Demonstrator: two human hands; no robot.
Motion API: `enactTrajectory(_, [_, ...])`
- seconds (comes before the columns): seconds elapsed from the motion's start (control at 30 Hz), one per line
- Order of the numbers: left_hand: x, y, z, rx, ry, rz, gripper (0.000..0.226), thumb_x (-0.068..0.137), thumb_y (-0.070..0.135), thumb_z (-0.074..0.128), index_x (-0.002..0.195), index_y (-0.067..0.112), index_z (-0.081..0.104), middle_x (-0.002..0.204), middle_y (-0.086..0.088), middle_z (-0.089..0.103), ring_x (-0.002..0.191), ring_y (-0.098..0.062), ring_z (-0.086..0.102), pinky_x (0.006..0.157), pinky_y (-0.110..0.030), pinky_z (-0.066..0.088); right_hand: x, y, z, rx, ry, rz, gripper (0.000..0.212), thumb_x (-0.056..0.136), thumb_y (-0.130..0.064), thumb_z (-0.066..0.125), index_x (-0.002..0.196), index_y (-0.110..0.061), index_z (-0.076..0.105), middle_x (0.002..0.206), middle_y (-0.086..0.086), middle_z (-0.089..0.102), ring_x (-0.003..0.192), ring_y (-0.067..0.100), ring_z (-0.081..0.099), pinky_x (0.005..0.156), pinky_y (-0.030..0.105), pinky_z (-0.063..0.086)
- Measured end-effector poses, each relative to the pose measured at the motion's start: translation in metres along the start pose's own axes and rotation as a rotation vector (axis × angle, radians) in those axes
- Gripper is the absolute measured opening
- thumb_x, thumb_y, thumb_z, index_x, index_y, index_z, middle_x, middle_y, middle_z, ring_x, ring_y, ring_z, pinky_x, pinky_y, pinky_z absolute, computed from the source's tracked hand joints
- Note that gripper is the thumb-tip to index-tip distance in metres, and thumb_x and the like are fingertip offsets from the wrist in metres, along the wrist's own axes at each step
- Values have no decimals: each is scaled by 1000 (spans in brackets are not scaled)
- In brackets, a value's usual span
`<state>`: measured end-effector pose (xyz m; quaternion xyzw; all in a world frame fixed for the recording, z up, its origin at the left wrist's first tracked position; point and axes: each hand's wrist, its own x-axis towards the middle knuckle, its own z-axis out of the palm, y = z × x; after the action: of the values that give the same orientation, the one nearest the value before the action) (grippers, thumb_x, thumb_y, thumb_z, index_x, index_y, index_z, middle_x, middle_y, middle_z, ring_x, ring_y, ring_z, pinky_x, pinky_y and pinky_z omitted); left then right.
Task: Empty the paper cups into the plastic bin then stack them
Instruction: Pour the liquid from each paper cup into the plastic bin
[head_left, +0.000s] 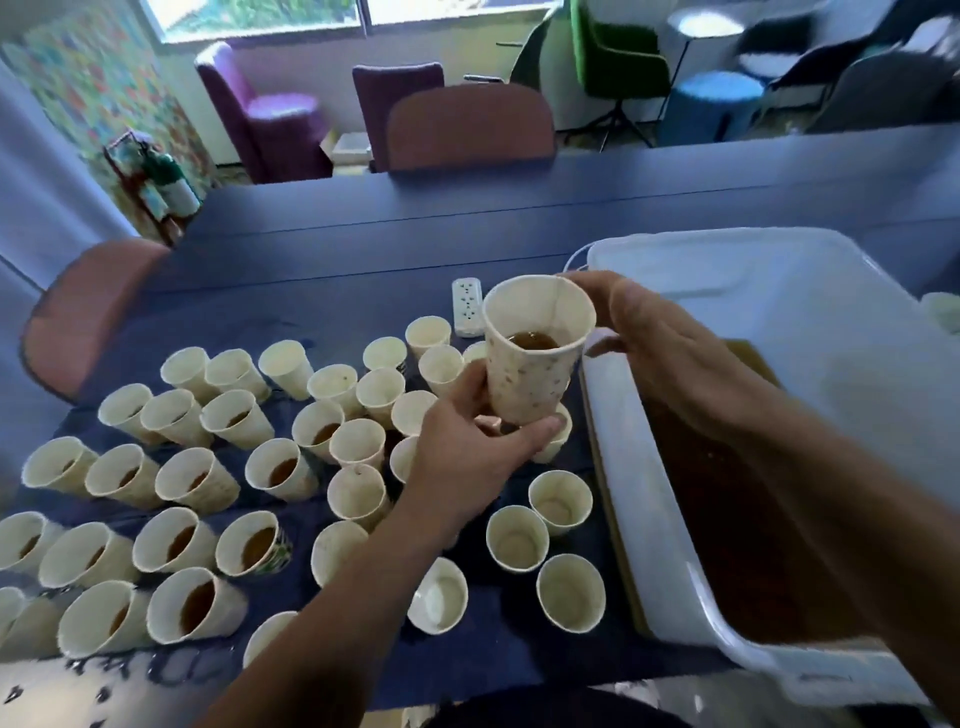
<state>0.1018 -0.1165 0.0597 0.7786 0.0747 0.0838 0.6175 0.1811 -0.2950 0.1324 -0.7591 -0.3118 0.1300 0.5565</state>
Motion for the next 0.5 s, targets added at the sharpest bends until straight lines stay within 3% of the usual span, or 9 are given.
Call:
enactTrajectory(0.07, [8, 9, 15, 18, -37, 28, 49, 66, 40, 89, 108, 32, 65, 101, 8, 75, 95, -16, 72, 75, -37, 59, -9, 10, -5, 35, 43, 9, 69, 76, -77, 61, 131, -38, 49, 129, -15, 62, 124, 6, 56, 99, 35, 48])
enactTrajectory(0.17, [17, 21, 37, 80, -99, 77, 51, 64, 48, 83, 108, 34, 62, 99, 13, 73, 90, -8, 71, 72, -29, 56, -18, 22, -9, 80, 154, 31, 83, 60, -57, 88, 130, -37, 49, 124, -9, 64, 122, 16, 59, 104, 52, 48])
enactTrajectory(0.3, [26, 29, 64, 177, -94, 169, 42, 69, 41, 86, 101, 39, 59, 101, 9, 69, 83, -5, 68, 73, -32, 59, -24, 28, -15, 175, 321, 12, 84, 62, -25, 91, 131, -10, 46, 116, 9, 64, 110, 24, 65, 91, 41, 55])
enactTrajectory(0.4, [28, 32, 82, 260, -86, 231, 50, 73, 40, 85, 116, 35, 61, 113, 13, 60, 88, -5, 64, 79, -40, 58, -31, 28, -21, 128, 468, -1, 76, 62, -20, 88, 126, -18, 45, 112, 2, 61, 105, 15, 63, 86, 29, 56])
enactTrajectory(0.5, [31, 28, 92, 402, -143, 234, 70, 75, 52, 83, 135, 34, 52, 128, 11, 55, 109, -12, 60, 90, -41, 56, -38, 29, -30, 32, 533, -6, 73, 64, -23, 85, 124, -24, 43, 112, -5, 57, 103, 9, 60, 79, 18, 51])
